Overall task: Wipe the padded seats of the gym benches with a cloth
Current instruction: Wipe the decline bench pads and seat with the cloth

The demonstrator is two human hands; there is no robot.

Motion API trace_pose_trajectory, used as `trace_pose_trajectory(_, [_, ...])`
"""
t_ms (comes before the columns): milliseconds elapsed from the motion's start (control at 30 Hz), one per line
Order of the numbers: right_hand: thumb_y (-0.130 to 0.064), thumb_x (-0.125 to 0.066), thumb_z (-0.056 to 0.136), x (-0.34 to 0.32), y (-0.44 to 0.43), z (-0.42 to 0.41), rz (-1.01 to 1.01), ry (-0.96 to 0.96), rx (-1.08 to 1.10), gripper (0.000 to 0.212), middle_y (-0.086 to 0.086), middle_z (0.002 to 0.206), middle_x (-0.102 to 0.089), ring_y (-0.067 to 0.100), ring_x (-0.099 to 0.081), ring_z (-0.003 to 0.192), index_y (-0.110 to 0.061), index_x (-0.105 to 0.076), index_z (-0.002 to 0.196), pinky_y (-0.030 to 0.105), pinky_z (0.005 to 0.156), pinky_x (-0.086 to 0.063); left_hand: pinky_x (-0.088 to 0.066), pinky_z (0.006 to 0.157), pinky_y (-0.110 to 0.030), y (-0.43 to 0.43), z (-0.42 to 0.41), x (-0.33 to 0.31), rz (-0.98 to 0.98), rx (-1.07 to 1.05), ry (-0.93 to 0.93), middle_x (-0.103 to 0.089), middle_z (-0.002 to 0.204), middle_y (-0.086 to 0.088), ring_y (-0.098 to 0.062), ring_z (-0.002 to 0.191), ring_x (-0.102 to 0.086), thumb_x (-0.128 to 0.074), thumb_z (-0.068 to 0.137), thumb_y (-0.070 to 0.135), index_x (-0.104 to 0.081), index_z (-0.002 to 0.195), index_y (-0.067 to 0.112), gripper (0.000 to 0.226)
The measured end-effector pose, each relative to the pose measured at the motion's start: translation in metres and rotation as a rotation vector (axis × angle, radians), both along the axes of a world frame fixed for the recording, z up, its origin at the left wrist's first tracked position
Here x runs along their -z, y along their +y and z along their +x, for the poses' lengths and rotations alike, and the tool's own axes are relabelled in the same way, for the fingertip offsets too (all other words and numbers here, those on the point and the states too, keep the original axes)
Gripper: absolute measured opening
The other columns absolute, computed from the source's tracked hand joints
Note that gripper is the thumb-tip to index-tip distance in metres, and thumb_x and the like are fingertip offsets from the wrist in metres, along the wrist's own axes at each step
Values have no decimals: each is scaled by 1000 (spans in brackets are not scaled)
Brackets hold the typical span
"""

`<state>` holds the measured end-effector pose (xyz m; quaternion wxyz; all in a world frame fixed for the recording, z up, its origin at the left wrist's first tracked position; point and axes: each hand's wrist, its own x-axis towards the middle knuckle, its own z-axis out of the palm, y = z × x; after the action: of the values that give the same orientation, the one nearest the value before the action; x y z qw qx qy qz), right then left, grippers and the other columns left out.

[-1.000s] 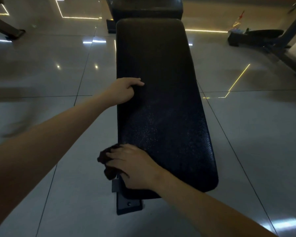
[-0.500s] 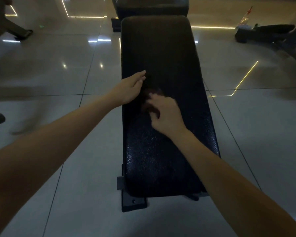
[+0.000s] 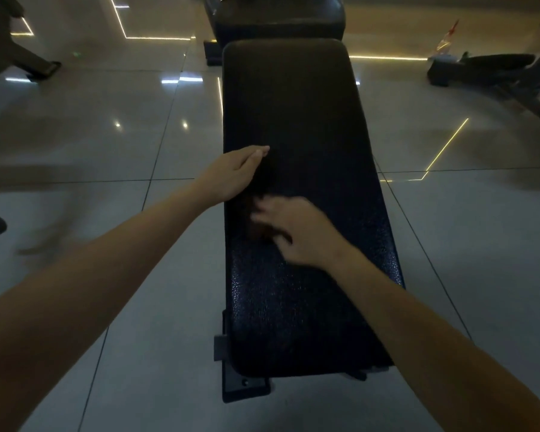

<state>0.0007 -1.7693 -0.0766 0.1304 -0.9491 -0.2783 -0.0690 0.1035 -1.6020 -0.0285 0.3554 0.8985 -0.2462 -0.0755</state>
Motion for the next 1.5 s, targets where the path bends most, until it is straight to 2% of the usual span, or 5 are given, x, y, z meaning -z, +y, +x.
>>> trace_pose_trajectory(267, [-9,-65,83,-10,-3,45,136,-73,256,45,9,137,-60,26,-53,130,-11,-66,127,45,114,-37,-30,105,-26,-6,-5,-10,73,16,-21,-52,143,-3,-18,133,-44,-29,107,34,-46,144,19,43])
trace_pose_trajectory(600, [-21,-48,73,46,21,-116,88,228,-252,54,-2,142,-56,14,-47,135,-21,-69,123,34,111,-31,-28,114,-30,-6,-2,-12,71,-15,-2,-49,146,1,-15,137,-42,-28,107,36,-49,143,20,45])
trace_pose_trajectory(733, [-12,-68,70,33,12,-90,-86,160,-385,60,2,146,-52,19,-46,136,-20,-64,130,40,106,-38,-30,116,-35,-8,-4,-10,72,-32,-20,-49,147,1,-17,137,-42,-28,107,36,-50,142,21,44])
trace_pose_trajectory(1000, [-2,-66,76,-6,-49,21,252,-134,387,47,11,132,-63,34,-56,124,-12,-68,121,52,109,-39,-27,111,-27,-12,-4,-10,91,-19,-8,-49,146,0,-18,137,-41,-31,107,33,-52,140,18,42])
trace_pose_trajectory(1500, [-16,-51,74,60,-13,-166,123,110,-21,56,-8,142,-55,13,-47,129,-26,-64,127,30,113,-25,2,120,-52,-30,-18,9,451,306,-227,-3,165,-3,-22,151,6,-46,96,55,-32,150,39,57])
